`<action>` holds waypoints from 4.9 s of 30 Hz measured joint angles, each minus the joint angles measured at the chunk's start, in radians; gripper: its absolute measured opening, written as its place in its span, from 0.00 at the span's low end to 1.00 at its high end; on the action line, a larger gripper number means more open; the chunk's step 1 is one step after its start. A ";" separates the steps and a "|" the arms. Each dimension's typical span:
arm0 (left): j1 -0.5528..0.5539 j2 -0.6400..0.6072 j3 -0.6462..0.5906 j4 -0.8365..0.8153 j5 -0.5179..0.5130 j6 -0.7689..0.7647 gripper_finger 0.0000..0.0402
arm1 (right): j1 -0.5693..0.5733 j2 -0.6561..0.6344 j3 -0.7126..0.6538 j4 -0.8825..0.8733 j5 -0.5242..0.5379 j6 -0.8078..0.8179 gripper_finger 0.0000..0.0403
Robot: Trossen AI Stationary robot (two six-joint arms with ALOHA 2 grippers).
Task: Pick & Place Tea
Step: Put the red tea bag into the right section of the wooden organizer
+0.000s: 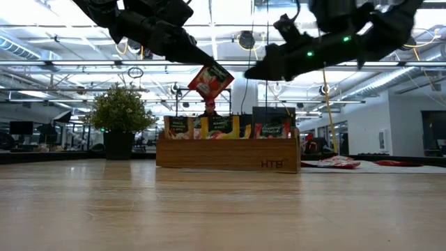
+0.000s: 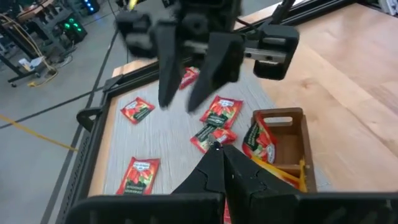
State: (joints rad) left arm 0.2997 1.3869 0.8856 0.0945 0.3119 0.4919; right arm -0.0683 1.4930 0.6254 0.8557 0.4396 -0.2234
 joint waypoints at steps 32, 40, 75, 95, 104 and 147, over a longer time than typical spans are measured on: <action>-0.014 0.000 0.000 -0.017 -0.026 -0.001 0.00 | -0.055 0.157 0.188 -0.133 -0.313 0.094 0.40; -0.014 0.000 0.000 -0.033 -0.026 0.001 0.00 | -0.055 0.151 0.200 -0.122 -0.312 0.071 0.34; -0.007 -0.038 0.002 0.126 -0.149 -0.025 0.15 | 0.266 -0.016 0.345 -0.770 0.144 0.309 0.00; 0.005 -0.035 0.000 0.117 -0.245 -0.073 0.17 | 0.306 0.263 0.710 -1.577 0.133 0.878 0.00; 0.005 -0.035 0.000 0.094 -0.245 -0.082 0.17 | 0.297 0.305 0.710 -1.603 0.136 0.895 0.00; 0.005 -0.035 0.000 0.089 -0.245 -0.090 0.17 | 0.262 0.272 0.710 -1.668 0.080 0.839 0.00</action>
State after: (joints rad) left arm 0.3042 1.3518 0.8860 0.1837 0.0666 0.4019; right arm 0.1936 1.7645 1.3357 -0.8121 0.5192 0.6159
